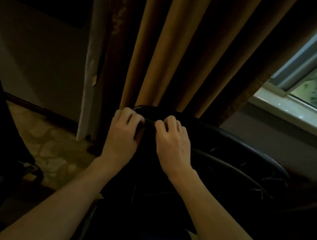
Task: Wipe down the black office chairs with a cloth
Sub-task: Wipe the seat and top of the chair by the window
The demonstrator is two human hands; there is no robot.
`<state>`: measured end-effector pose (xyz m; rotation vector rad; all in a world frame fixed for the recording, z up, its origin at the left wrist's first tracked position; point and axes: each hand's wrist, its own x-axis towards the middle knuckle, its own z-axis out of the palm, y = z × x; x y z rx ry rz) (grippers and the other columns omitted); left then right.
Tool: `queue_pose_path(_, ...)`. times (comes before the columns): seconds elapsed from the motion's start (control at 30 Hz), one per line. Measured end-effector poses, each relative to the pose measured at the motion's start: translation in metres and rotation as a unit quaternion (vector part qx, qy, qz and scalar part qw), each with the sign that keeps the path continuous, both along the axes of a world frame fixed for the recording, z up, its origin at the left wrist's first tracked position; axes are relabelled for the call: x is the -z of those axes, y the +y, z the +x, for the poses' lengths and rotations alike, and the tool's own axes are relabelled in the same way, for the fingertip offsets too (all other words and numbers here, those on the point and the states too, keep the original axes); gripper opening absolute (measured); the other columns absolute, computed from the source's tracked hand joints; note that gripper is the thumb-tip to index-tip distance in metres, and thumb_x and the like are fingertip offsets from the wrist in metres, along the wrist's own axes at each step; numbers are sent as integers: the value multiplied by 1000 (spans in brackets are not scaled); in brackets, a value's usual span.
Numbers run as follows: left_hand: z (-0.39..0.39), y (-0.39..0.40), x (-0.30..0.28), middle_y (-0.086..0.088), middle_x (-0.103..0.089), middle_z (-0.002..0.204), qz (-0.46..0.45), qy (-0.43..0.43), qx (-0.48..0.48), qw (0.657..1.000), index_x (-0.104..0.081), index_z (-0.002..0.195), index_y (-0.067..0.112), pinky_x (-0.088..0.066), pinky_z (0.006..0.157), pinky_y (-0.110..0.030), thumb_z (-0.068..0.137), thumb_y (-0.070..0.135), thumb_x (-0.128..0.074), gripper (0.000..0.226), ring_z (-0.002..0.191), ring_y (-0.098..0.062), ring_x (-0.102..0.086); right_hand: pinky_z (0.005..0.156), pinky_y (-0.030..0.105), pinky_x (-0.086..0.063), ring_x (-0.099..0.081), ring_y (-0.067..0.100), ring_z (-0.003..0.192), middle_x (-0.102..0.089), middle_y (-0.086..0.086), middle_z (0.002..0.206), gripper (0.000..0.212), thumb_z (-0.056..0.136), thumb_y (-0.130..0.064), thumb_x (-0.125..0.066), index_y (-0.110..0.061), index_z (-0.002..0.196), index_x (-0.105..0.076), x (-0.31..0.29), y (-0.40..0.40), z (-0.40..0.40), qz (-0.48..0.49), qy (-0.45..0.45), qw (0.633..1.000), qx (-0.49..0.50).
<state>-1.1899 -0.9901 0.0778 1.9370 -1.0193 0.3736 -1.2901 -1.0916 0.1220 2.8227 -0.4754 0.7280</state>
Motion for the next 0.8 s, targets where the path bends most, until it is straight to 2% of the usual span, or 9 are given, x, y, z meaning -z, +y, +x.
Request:
queue_pose_path(0.07, -12, -22, -1, -11, -57, 99, 23, -52, 20, 998, -64, 96, 7, -42, 76, -38, 87, 15, -55, 14, 92, -29, -50, 66, 33, -46, -56, 27, 78, -56, 11, 94, 26, 75, -5, -74, -10, 97, -60, 0, -19, -22, -18, 12, 999, 27)
queue_pose_path(0.13, -24, -42, -3, -11, -58, 97, 34, -81, 45, 995, -65, 94, 8, -42, 73, -40, 88, 21, -51, 20, 89, -30, -52, 66, 34, -46, -56, 27, 77, -56, 12, 94, 27, 75, -3, -73, -9, 98, -59, 1, -34, -41, -25, 22, 998, 56)
queue_pose_path(0.3, -45, -75, -7, -10, -58, 94, 36, -105, 77, 991, -65, 95, 8, -41, 73, -39, 87, 14, -63, 10, 88, -30, -53, 66, 35, -46, -56, 28, 77, -57, 13, 95, 21, 77, -2, -67, -8, 97, -60, -1, -56, -69, -25, 16, 995, 100)
queue_pose_path(0.4, -59, -97, -10, -8, -58, 94, 38, -119, 95, 988, -64, 96, 9, -42, 73, -38, 90, 21, -53, 17, 88, -27, -52, 65, 35, -46, -56, 28, 75, -57, 13, 93, 15, 80, -2, -62, -8, 94, -59, -1, -74, -87, -31, 2, 994, 108)
queue_pose_path(0.67, -127, -159, -21, -8, -57, 98, 50, -148, 154, 976, -61, 100, 10, -40, 75, -36, 92, 22, -45, 22, 93, -27, -49, 68, 35, -45, -55, 29, 77, -56, 13, 91, 11, 83, 0, -61, -7, 91, -59, 0, -123, -164, -42, -53, 987, 146)
queue_pose_path(0.8, -173, -186, -32, -7, -57, 98, 54, -166, 204, 963, -61, 100, 10, -42, 74, -35, 89, 17, -51, 16, 93, -25, -48, 68, 35, -43, -53, 29, 77, -55, 13, 90, 7, 86, 0, -58, -6, 90, -57, 3, -141, -217, -44, -73, 979, 184)
